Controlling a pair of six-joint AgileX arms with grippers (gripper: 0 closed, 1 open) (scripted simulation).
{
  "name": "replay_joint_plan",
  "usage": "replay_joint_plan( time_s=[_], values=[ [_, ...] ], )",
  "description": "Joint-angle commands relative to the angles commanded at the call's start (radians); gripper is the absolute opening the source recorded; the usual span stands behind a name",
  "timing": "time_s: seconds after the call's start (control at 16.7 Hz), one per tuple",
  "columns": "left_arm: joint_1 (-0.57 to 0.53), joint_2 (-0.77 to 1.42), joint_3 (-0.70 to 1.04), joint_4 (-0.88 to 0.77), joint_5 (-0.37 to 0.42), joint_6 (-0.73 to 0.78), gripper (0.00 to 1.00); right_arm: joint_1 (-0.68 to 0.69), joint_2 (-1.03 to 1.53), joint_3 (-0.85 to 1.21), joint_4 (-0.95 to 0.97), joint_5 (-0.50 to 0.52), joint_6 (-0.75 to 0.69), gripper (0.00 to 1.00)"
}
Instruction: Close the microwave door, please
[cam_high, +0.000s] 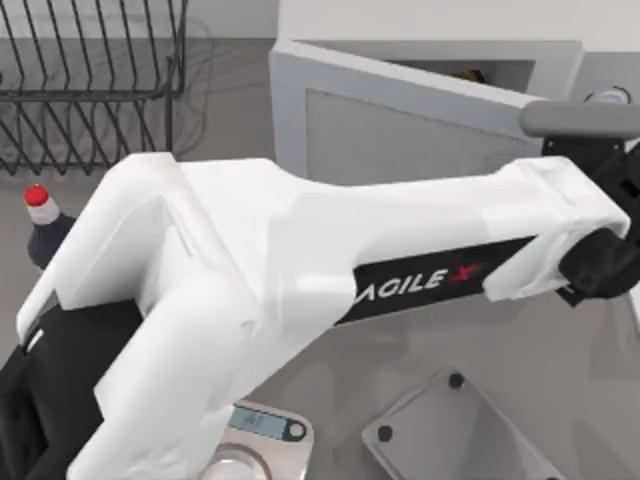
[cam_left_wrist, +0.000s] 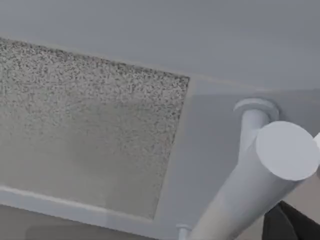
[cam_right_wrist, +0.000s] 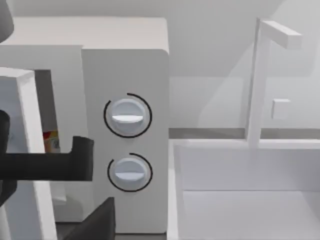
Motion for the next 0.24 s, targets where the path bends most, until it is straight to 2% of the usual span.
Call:
replay_joint_plan(
  time_s=[0.24],
  values=[
    [0.062, 0.003, -0.002, -0.001, 0.030, -0.045, 0.00, 0.000, 0.000, 0.000, 0.000, 0.000, 0.000, 1.00]
  ],
)
